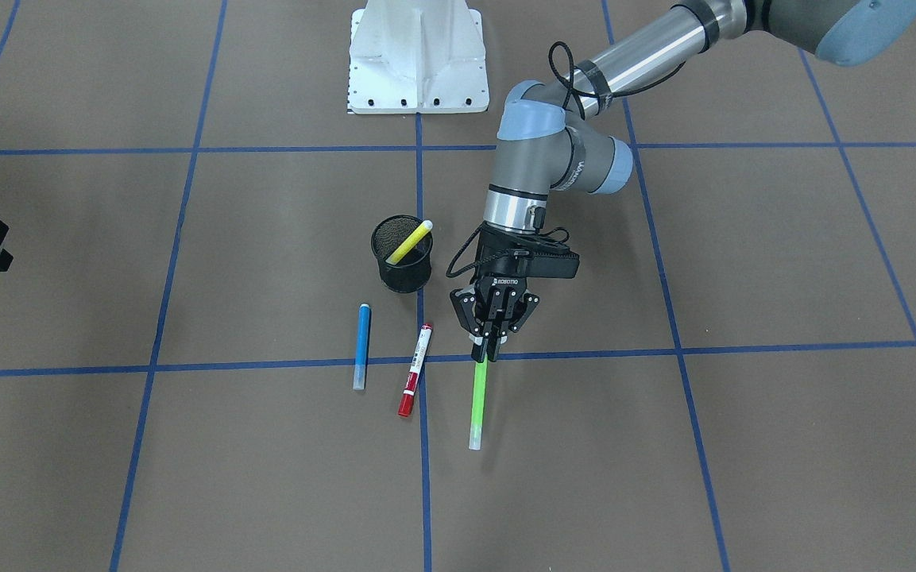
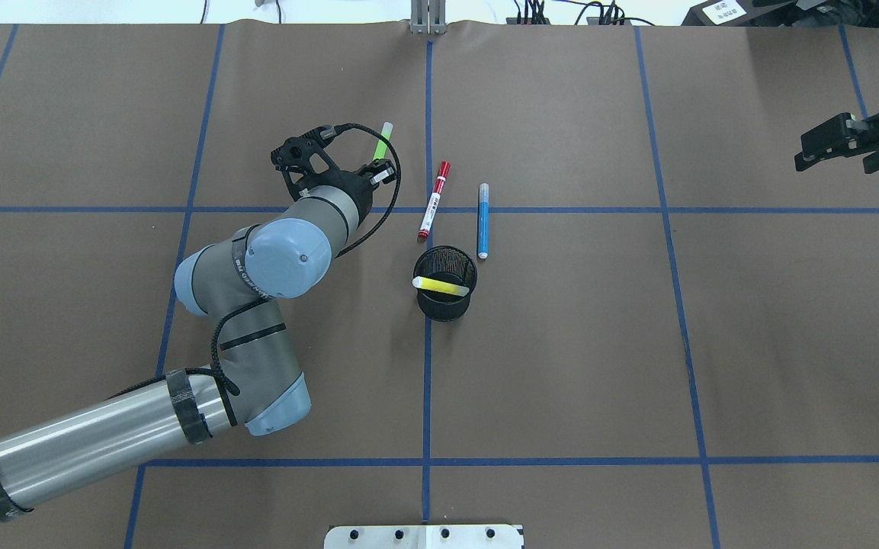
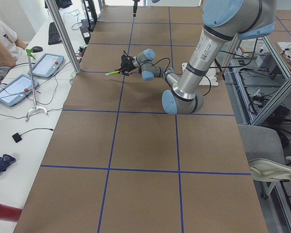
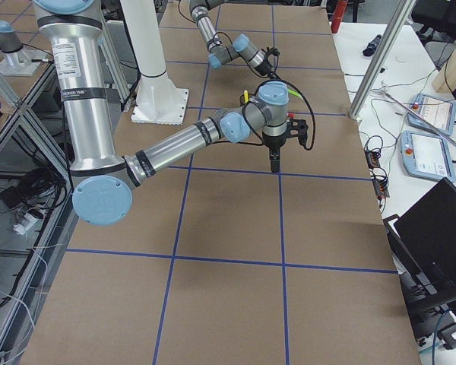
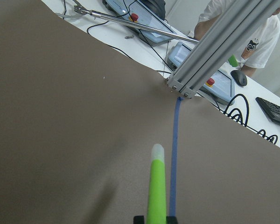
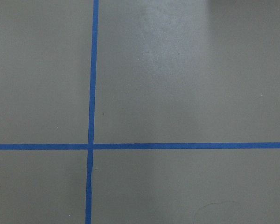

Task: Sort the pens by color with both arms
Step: 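Lower the green highlighter beside the red-capped marker and release it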

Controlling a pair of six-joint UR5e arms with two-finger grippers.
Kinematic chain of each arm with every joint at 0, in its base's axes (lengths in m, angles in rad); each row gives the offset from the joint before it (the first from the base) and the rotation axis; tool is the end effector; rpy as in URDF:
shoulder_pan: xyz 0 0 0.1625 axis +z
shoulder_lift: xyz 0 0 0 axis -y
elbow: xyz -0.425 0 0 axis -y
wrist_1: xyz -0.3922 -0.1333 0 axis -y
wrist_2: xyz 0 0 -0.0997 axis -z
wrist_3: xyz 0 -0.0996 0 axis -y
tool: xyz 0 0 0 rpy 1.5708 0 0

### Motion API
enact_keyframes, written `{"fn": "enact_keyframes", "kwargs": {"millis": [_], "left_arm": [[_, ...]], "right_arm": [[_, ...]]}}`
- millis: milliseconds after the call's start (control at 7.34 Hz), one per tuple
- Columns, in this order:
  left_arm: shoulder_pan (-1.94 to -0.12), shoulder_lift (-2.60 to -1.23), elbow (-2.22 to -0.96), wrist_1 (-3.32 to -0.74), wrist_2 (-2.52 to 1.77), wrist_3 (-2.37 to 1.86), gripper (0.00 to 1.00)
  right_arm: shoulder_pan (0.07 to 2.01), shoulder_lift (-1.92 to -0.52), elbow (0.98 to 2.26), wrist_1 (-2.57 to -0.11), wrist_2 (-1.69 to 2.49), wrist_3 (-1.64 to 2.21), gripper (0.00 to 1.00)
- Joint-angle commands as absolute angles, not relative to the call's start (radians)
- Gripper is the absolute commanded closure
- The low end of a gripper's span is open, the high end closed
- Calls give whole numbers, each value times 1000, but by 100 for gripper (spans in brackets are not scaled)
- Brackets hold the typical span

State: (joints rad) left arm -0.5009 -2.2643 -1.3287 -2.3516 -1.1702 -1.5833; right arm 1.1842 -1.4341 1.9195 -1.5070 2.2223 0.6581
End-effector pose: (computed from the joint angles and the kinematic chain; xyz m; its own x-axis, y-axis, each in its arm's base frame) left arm 0.5701 -0.5084 0.2547 0.2818 -0.1674 -0.9448 0.7684 0.6290 0.1177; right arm -0.1328 -0.5195 0.4161 0.6849 0.0140 0.7285 -0.1230 0.9877 0.0967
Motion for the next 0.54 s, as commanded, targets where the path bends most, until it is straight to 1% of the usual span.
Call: {"fn": "enact_keyframes", "kwargs": {"millis": [0, 136, 272, 409], "left_arm": [[-497, -2266, -1321, -2353, -1193, -1583, 82], [-494, -2267, -1322, -2353, -1193, -1583, 65], [-492, -2267, -1325, -2353, -1204, -1583, 51], [-492, -2266, -1327, -2353, -1215, -1583, 35]], "right_arm": [[1184, -1433, 1919, -1506, 2223, 658, 1], [1184, -1433, 1919, -1506, 2223, 658, 1], [1184, -1433, 1917, -1506, 2223, 658, 1], [1184, -1431, 1917, -1506, 2223, 658, 1]]}}
